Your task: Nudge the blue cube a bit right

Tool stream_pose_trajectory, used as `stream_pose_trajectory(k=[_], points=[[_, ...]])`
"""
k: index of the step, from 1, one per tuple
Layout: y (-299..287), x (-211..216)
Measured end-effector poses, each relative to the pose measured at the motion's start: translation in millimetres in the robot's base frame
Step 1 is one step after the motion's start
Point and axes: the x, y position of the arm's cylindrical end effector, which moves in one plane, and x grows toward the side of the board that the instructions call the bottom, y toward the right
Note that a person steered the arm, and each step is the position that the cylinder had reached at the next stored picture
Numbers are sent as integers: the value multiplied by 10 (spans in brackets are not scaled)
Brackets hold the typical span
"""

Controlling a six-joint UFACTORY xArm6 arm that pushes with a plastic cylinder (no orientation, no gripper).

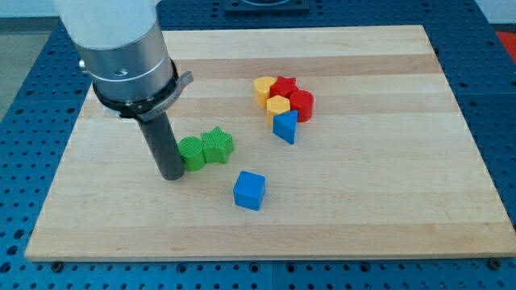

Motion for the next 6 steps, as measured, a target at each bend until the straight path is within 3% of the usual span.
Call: stream_pose_trajectory(k=[2,4,6], points=[[106,494],[1082,496],[1524,468]])
